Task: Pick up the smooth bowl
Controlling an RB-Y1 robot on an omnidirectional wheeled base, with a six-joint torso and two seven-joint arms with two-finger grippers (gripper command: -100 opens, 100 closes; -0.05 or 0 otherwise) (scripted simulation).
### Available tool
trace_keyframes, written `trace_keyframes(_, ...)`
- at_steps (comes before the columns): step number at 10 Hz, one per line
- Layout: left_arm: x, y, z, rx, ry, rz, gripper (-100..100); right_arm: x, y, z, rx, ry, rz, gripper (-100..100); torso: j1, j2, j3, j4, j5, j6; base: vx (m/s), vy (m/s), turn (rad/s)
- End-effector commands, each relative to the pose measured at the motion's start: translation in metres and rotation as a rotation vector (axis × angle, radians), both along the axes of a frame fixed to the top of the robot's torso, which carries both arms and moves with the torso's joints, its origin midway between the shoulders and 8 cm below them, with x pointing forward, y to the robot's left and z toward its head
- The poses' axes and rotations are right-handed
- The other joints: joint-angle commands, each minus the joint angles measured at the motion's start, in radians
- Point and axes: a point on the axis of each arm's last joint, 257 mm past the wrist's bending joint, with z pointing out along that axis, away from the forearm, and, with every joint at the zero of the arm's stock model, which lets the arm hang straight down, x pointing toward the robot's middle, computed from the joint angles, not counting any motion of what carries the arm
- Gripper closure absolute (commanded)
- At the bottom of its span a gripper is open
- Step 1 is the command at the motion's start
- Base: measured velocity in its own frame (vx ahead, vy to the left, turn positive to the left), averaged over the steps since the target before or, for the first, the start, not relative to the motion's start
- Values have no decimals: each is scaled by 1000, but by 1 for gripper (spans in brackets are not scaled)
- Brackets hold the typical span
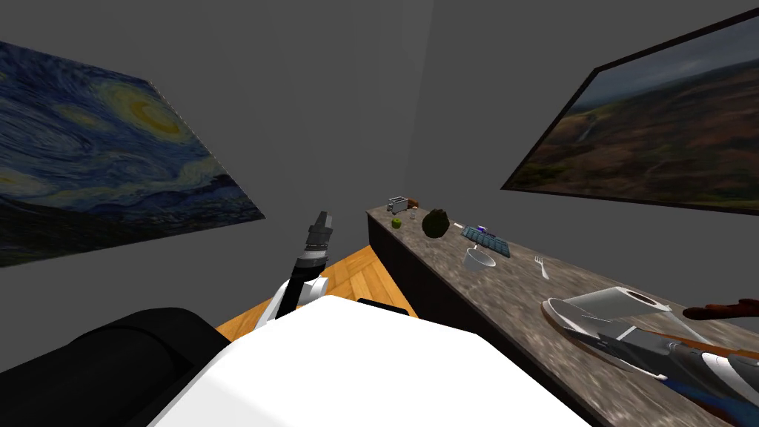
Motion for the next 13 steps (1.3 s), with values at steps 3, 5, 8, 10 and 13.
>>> trace_keyframes(3,0,0,0,0,0,0,0,-32,-24,-6,-40,75,-46,-100,-1,0,0,0,-1,1,8,-16,110)
trace_keyframes(5,0,0,0,0,0,0,0,-50,-30,-12,-45,113,-66,-100,-1,0,0,0,-1,1,5,-14,89)
trace_keyframes(8,0,0,0,0,0,0,0,-52,-30,-14,-43,119,-69,0,0,1,0,0,0,1,1,-4,16)
trace_keyframes(10,0,0,0,0,0,0,0,-43,-28,-18,-36,122,-87,-100,-1,4,2,1,-1,0,-91,-33,111)
trace_keyframes(13,0,0,0,0,0,0,0,-25,-23,-27,-14,115,-126,-100,-3,9,5,2,-1,1,-137,-43,102)
